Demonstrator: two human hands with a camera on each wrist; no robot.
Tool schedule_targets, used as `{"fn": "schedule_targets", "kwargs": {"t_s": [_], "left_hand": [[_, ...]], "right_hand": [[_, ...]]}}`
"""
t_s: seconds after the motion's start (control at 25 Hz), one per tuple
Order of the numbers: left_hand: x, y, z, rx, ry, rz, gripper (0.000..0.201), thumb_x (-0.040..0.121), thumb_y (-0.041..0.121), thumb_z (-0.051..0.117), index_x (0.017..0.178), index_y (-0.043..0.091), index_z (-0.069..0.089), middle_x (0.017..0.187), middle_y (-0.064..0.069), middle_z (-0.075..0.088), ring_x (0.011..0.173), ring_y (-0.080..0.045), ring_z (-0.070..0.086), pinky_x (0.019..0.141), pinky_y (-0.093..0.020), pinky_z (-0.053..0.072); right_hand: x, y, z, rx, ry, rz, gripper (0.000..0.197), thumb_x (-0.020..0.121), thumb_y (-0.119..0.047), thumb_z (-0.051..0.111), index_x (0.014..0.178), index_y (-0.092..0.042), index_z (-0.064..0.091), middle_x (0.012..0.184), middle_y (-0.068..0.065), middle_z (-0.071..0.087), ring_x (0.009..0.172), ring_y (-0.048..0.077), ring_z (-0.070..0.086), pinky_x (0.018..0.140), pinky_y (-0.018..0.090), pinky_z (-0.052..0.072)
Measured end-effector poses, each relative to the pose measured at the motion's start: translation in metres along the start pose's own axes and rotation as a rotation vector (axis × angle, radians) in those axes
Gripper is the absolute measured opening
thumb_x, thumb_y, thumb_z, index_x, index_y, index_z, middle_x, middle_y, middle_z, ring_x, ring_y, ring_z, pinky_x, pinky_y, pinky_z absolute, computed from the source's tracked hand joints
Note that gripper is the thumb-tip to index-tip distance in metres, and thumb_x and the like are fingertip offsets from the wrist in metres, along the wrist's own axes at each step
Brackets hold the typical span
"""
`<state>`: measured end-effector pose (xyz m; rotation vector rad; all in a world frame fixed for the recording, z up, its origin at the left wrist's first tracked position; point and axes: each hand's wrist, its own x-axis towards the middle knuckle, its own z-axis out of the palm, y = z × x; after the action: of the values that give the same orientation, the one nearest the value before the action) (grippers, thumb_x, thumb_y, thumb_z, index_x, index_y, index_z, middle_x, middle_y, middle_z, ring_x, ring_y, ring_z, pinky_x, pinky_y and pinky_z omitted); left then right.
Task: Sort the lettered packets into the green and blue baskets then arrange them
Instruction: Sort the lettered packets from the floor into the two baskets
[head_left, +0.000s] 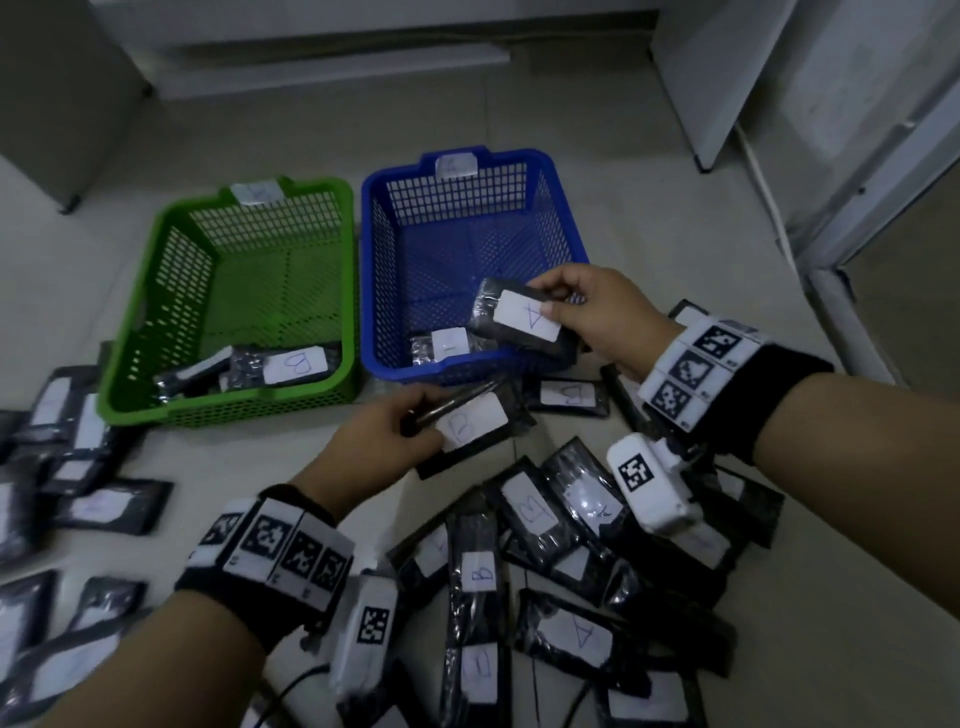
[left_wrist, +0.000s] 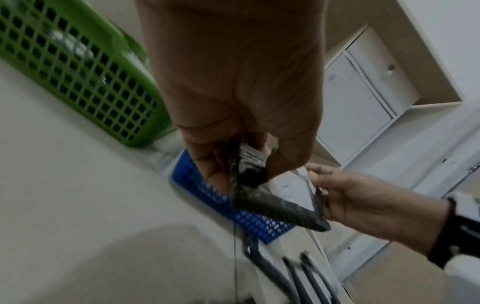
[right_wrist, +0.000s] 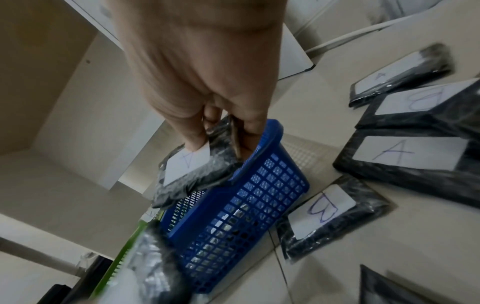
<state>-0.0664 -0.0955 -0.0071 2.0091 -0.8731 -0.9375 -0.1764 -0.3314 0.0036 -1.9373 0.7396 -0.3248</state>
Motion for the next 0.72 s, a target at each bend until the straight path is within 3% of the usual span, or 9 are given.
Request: {"fn": "schedule_targets", "kwargs": {"t_s": [0.16, 0.32, 0.44, 0.52, 0.6, 0.72], "left_hand": [[0.004, -0.002, -0.047, -0.208, 0.253, 0.059, 0.034, 0.084, 0.000, 0.052, 0.101, 0.029, 0.057, 0.099, -0.001, 0.066, 0.080, -0.015, 0.060, 0.066, -0.030, 0.049], [0.016, -0.015, -0.086, -0.292, 0.501, 0.023, 0.031, 0.089, -0.002, 0.049, 0.095, 0.027, 0.059, 0.098, 0.002, 0.067, 0.084, -0.016, 0.063, 0.063, -0.021, 0.052], [0.026, -0.033, -0.111, -0.182, 0.633, -0.029, 0.028, 0.087, 0.008, 0.050, 0.105, 0.027, 0.060, 0.113, -0.008, 0.062, 0.095, -0.023, 0.062, 0.080, -0.033, 0.055], [0.029, -0.041, -0.118, -0.010, 0.698, -0.084, 0.032, 0.085, 0.014, 0.051, 0.112, 0.027, 0.061, 0.119, -0.010, 0.052, 0.101, -0.025, 0.059, 0.094, -0.042, 0.051], [0.029, -0.044, -0.118, 0.079, 0.736, -0.117, 0.034, 0.088, 0.011, 0.050, 0.121, 0.019, 0.059, 0.124, -0.012, 0.044, 0.106, -0.026, 0.055, 0.103, -0.036, 0.043], [0.030, -0.048, -0.111, 0.172, 0.731, -0.155, 0.035, 0.090, 0.012, 0.053, 0.125, 0.014, 0.056, 0.128, -0.013, 0.043, 0.109, -0.028, 0.053, 0.099, -0.029, 0.037]], "right_hand": [[0.027, -0.003, 0.026, -0.077, -0.030, 0.027, 0.036, 0.089, 0.004, 0.049, 0.116, -0.012, 0.065, 0.112, 0.000, 0.065, 0.099, 0.008, 0.057, 0.083, 0.017, 0.043], [0.050, -0.015, 0.064, -0.066, -0.068, 0.034, 0.034, 0.087, 0.005, 0.049, 0.107, -0.014, 0.068, 0.106, 0.003, 0.068, 0.089, 0.014, 0.060, 0.077, 0.026, 0.047], [0.061, -0.019, 0.093, -0.248, -0.083, 0.060, 0.031, 0.086, 0.005, 0.049, 0.088, -0.021, 0.066, 0.092, -0.001, 0.064, 0.085, 0.016, 0.058, 0.073, 0.024, 0.044], [0.066, -0.017, 0.100, -0.321, -0.089, 0.130, 0.033, 0.085, 0.006, 0.049, 0.086, -0.022, 0.066, 0.100, 0.004, 0.068, 0.090, 0.020, 0.061, 0.077, 0.025, 0.047], [0.069, -0.014, 0.101, -0.412, -0.126, 0.186, 0.033, 0.085, 0.006, 0.053, 0.098, -0.020, 0.070, 0.116, 0.005, 0.068, 0.105, 0.024, 0.062, 0.092, 0.028, 0.048], [0.068, -0.014, 0.103, -0.534, -0.193, 0.183, 0.037, 0.086, 0.002, 0.056, 0.112, -0.020, 0.068, 0.126, 0.001, 0.064, 0.115, 0.022, 0.059, 0.102, 0.027, 0.043]]}}
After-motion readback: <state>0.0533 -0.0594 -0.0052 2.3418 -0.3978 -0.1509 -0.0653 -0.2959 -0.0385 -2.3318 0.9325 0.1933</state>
